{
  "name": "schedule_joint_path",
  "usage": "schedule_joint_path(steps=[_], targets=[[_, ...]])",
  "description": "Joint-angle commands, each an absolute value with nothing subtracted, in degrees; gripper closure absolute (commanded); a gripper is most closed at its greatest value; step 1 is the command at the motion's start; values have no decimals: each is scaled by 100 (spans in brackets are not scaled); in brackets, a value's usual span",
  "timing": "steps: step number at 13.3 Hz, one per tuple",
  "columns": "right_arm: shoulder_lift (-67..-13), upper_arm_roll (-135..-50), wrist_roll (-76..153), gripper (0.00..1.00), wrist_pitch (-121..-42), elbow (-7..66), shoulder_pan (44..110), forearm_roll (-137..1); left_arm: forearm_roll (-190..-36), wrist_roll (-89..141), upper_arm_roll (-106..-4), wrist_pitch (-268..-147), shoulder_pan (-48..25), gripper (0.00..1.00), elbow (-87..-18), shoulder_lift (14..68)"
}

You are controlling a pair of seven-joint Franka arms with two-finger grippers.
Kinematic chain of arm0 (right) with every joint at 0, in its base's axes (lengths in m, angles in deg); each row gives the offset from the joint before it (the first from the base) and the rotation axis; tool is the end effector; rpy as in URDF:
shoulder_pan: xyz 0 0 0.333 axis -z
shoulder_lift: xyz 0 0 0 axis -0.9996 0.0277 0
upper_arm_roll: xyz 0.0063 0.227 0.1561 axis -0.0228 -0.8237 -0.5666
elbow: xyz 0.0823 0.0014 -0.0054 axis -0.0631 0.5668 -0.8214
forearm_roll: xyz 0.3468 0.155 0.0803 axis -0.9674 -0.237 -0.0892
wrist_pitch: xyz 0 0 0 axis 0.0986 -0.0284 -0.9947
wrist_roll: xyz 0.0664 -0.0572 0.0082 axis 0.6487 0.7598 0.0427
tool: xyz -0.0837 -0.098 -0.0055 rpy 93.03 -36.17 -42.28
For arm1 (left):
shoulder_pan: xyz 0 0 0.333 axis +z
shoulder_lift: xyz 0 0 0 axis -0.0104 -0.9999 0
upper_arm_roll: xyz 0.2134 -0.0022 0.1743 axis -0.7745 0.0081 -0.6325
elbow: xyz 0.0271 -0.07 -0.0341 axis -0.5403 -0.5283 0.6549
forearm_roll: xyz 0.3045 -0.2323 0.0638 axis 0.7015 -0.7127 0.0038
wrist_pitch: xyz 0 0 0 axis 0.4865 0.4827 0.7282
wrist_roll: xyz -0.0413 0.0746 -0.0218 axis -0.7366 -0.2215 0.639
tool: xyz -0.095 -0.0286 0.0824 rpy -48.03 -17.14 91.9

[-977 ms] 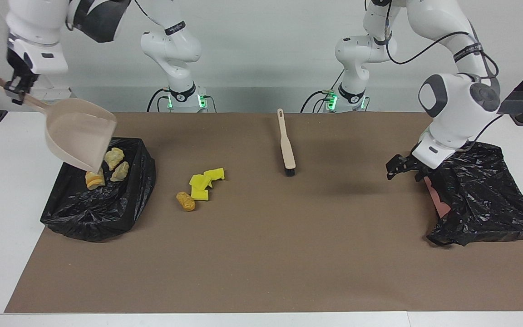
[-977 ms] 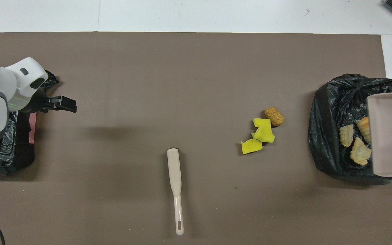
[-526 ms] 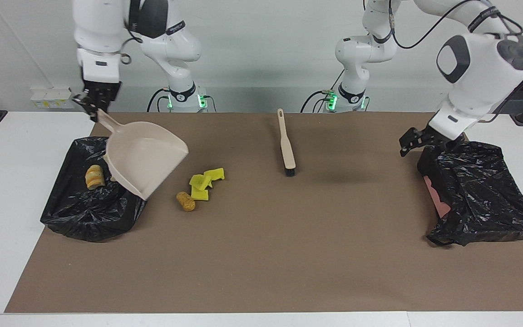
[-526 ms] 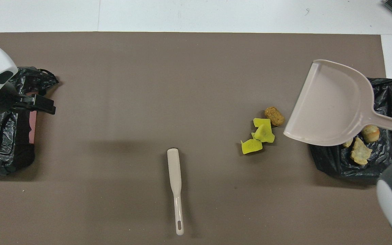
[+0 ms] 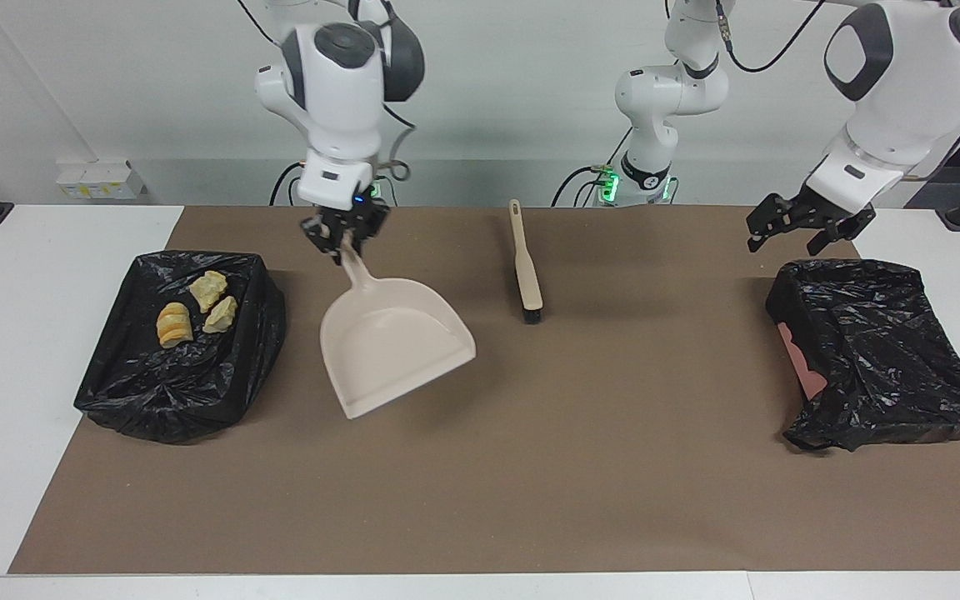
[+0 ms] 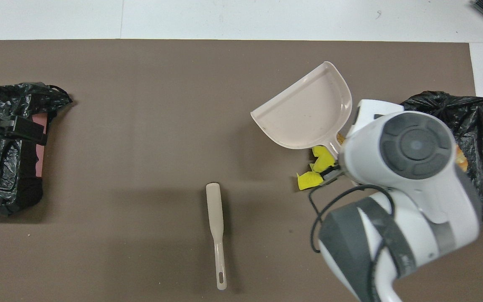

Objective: Sweep and dump trash in bin

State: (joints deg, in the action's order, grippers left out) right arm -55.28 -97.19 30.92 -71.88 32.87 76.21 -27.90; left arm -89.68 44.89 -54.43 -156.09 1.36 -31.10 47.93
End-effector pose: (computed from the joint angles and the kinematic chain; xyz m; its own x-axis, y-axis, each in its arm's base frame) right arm 0.5172 0.2120 0.4449 0.8922 0.4516 -0.0023 0.4464 -0.8811 0.1560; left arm 0.5552 -0.0286 0.5496 0.9924 -0.1083 -0.0585 -0.1059 -0.9935 0.0418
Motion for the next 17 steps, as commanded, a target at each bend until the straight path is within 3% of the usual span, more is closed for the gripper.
schedule_joint_path(steps=[1, 7, 13, 14, 17], targets=[[-4707, -9682, 1569, 100, -7575, 2671, 7138, -3007, -8818, 4430, -5360, -15428, 130, 0, -3222, 5128], [-2291, -9673, -840, 100, -7935, 369, 6039, -2989, -8870, 4430, -5403, -15403, 200, 0, -3224, 5156], [-1884, -9673, -1073, 100, -8640, 472, 5906, -3024, -8870, 4395, -5430, -15472, 192, 0, -3215, 5156], [-1892, -9682, -1073, 89, -8649, 481, 5897, -3033, -8871, 4404, -5421, -15473, 192, 0, -3215, 5147], [-1936, -9682, -985, 15, -8658, 657, 5915, -2972, -8844, 4413, -5378, -15358, 104, 0, -3197, 5051]])
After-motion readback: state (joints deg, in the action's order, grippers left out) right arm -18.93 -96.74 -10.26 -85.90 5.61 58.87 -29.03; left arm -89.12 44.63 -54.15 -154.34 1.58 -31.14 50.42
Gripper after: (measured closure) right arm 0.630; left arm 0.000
